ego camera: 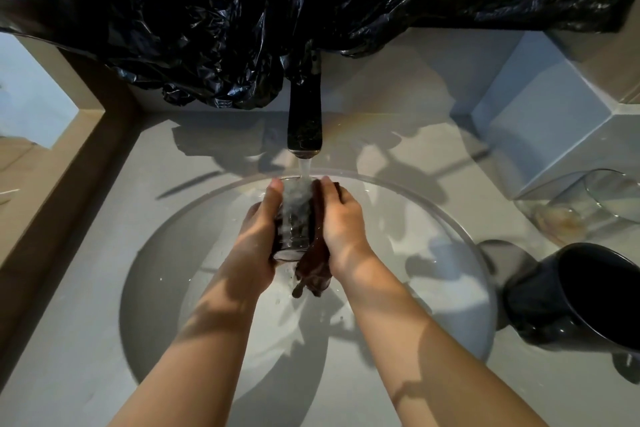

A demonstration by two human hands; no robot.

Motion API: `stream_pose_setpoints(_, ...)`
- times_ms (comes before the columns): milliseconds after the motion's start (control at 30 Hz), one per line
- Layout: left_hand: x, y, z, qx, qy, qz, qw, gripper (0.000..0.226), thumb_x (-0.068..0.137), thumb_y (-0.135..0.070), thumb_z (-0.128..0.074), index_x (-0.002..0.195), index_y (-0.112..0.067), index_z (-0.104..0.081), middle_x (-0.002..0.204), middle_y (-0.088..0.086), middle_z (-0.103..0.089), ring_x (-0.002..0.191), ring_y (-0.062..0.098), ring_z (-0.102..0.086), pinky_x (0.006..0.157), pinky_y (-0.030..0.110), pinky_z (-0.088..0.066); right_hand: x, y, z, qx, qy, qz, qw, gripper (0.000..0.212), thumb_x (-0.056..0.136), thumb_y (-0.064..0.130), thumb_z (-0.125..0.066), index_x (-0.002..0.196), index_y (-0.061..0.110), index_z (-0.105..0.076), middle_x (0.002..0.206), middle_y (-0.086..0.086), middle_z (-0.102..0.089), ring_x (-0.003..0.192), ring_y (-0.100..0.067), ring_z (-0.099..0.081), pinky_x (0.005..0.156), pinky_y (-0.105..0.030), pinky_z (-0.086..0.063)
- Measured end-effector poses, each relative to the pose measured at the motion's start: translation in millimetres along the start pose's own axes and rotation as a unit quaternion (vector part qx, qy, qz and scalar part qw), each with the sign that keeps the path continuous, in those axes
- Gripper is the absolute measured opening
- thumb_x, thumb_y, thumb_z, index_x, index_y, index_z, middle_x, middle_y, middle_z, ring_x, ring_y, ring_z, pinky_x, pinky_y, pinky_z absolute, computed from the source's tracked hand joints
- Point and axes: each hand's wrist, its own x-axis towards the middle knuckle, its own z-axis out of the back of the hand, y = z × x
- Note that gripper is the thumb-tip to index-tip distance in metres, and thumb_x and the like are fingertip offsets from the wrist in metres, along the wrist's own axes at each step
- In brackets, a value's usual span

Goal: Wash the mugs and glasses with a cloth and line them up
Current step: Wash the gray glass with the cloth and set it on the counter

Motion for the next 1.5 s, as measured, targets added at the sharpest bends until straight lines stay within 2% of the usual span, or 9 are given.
stream_pose_setpoints(167, -1, -3, -4, -0.036, 0.01, 0.041, 0.998, 0.052, 0.095, -0.054, -0.039, 0.103, -0.013, -0.069, 0.099, 0.013, -0.074, 0.085, 0.024, -0.072, 0.08, 0.037, -0.053, -4, 0, -3, 0.018, 0.054, -0.045, 0.997, 0.026, 0.091, 0.048, -0.054, 0.099, 0.023, -0.057, 0.103, -0.012, -0.069, 0.096, -0.035, -0.066, 0.082, -0.052, -0.056)
stream_pose_setpoints(300, -6, -2, -4, -0.016, 0.014, 0.017, 1.0, 0.066, 0.082, -0.062, -0.057, 0.127, -0.013, -0.058, 0.118, 0.018, -0.067, 0.105, 0.031, -0.067, 0.09, 0.043, -0.051, 0, -1, 0, 0.003, 0.007, -0.015, 1.0, 0.024, 0.095, 0.041, -0.051, 0.089, 0.02, -0.063, 0.098, -0.011, -0.07, 0.095, -0.031, -0.066, 0.092, -0.048, -0.051)
stream_pose_setpoints(533, -5, -5, -6, 0.0, 0.002, 0.026, 1.0, 0.049, 0.095, -0.054, -0.042, 0.114, -0.016, -0.066, 0.102, 0.011, -0.073, 0.09, 0.024, -0.07, 0.074, 0.033, -0.052, -2, -8, -8, 0.027, 0.018, -0.069, 0.997, 0.055, 0.083, 0.065, -0.037, 0.117, 0.026, -0.054, 0.115, -0.011, -0.065, 0.103, -0.034, -0.063, 0.092, -0.054, -0.051)
stream_pose_setpoints(733, -6, -4, 0, 0.041, 0.028, -0.007, 0.999, 0.063, 0.081, -0.058, -0.061, 0.122, -0.01, -0.06, 0.108, 0.021, -0.068, 0.087, 0.029, -0.07, 0.06, 0.032, -0.053, -7, -9, 0, 0.017, 0.072, -0.018, 0.997, 0.045, 0.09, 0.045, -0.058, 0.127, 0.023, -0.048, 0.108, -0.01, -0.069, 0.097, -0.028, -0.067, 0.09, -0.049, -0.054)
stream_pose_setpoints(867, -12, -3, -4, 0.006, 0.053, 0.024, 0.998, 0.047, 0.096, -0.051, -0.04, 0.099, -0.015, -0.07, 0.081, 0.011, -0.07, 0.064, 0.02, -0.067, 0.055, 0.029, -0.05, 4, 0, -1, -0.016, -0.04, -0.016, 0.999, 0.026, 0.096, 0.04, -0.048, 0.095, 0.019, -0.064, 0.099, -0.012, -0.07, 0.094, -0.031, -0.066, 0.093, -0.048, -0.051)
stream_pose_setpoints(1067, -16, -3, -3, -0.01, 0.065, 0.046, 0.997, 0.055, 0.085, -0.064, -0.045, 0.116, -0.024, -0.067, 0.106, 0.007, -0.073, 0.095, 0.024, -0.07, 0.083, 0.042, -0.055, -17, -17, -8, -0.2, 0.065, 0.137, 0.968, 0.057, 0.094, 0.043, -0.05, 0.145, 0.023, -0.032, 0.133, 0.011, -0.042, 0.122, -0.007, -0.042, 0.111, -0.028, -0.032)
stream_pose_setpoints(1233, -27, -5, -8, -0.056, 0.111, 0.083, 0.989, 0.053, 0.092, -0.057, -0.04, 0.111, -0.017, -0.069, 0.096, 0.013, -0.072, 0.079, 0.027, -0.071, 0.067, 0.039, -0.058, 3, 12, 8, 0.101, 0.099, -0.14, 0.98, 0.044, 0.094, 0.048, -0.047, 0.107, 0.01, -0.064, 0.082, -0.01, -0.068, 0.072, -0.025, -0.067, 0.069, -0.033, -0.053)
stream_pose_setpoints(1400, -16, -13, -5, -0.041, 0.01, 0.031, 0.999, 0.06, 0.082, -0.061, -0.059, 0.123, -0.017, -0.061, 0.109, 0.011, -0.071, 0.093, 0.024, -0.071, 0.081, 0.038, -0.055, -21, -13, -5, -0.186, 0.102, 0.095, 0.973, 0.062, 0.093, 0.047, -0.049, 0.148, 0.029, -0.026, 0.152, -0.002, -0.033, 0.139, -0.02, -0.033, 0.116, -0.039, -0.027)
stream_pose_setpoints(1500, -19, -8, -1, -0.023, 0.026, 0.063, 0.997, 0.046, 0.09, -0.054, -0.052, 0.115, -0.018, -0.066, 0.105, 0.012, -0.072, 0.096, 0.027, -0.069, 0.084, 0.042, -0.053, -17, -12, 0, -0.236, 0.085, 0.144, 0.957, 0.06, 0.093, 0.043, -0.053, 0.147, 0.028, -0.031, 0.156, -0.002, -0.022, 0.142, -0.02, -0.026, 0.117, -0.038, -0.024)
